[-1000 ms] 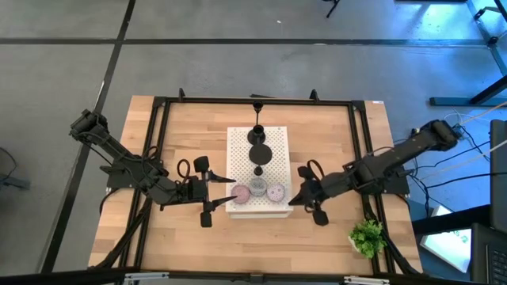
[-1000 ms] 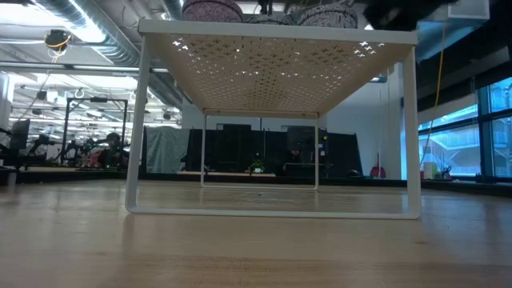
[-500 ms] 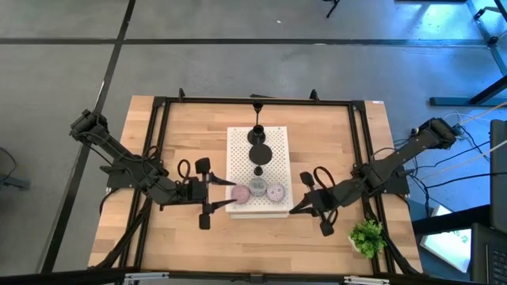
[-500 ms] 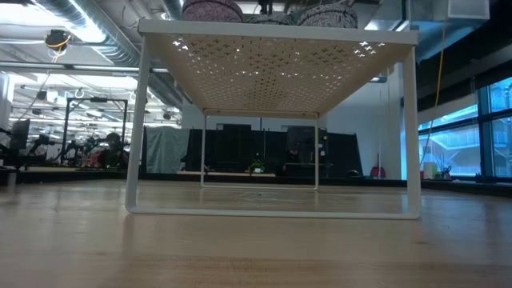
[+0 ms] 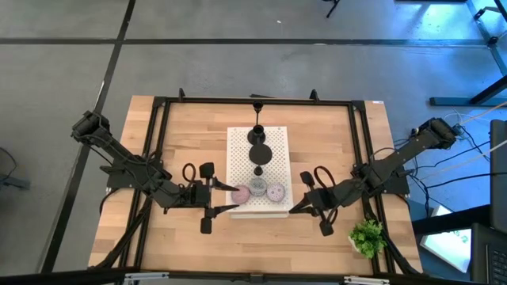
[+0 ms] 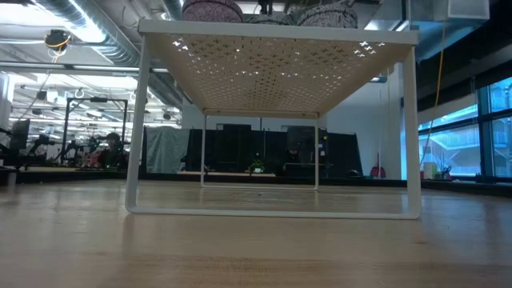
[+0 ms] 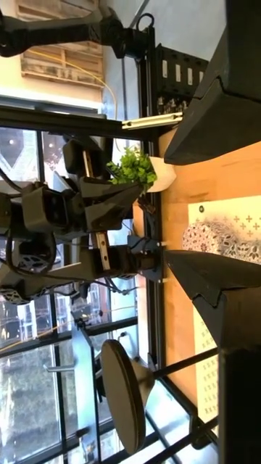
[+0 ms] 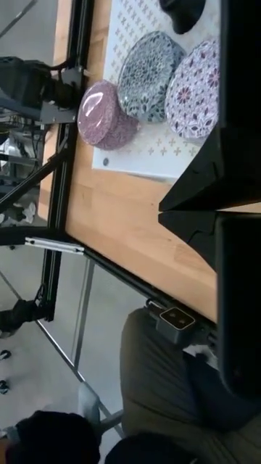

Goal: Pick & Place candle stick holders
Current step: Return to Home Position

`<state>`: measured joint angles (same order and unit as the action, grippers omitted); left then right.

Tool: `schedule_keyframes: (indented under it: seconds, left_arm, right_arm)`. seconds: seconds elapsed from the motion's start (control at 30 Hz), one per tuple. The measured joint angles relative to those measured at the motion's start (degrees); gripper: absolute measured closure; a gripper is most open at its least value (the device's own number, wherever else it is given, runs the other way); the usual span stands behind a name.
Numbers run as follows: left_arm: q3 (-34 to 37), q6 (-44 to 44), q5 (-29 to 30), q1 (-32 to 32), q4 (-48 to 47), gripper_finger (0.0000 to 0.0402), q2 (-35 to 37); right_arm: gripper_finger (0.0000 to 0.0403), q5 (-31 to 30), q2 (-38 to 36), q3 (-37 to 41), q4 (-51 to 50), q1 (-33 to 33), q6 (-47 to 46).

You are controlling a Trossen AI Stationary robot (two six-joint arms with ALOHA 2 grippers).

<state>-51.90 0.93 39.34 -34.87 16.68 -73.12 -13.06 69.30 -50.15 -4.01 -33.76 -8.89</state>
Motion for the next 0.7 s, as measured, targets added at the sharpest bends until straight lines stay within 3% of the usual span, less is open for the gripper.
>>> schedule_keyframes:
  seconds: [0.23,0.43,0.7]
  left_arm:
    - [0.0,-0.1,0.0,0.0,-0.2,0.0201,0.0]
    - [0.0,-0.2,0.0,0.0,-0.2,0.0201,0.0]
    - [0.0,-0.2,0.0,0.0,-0.2,0.0201,0.0]
  right_arm:
    - [0.0403,-1.0,0.0,0.0,0.5,0.0,3.2]
    - [0.0403,6.7,0.0,0.0,0.6,-0.1,7.0]
    - [0.0403,7.2,0.0,0.0,1.0,0.8,8.0]
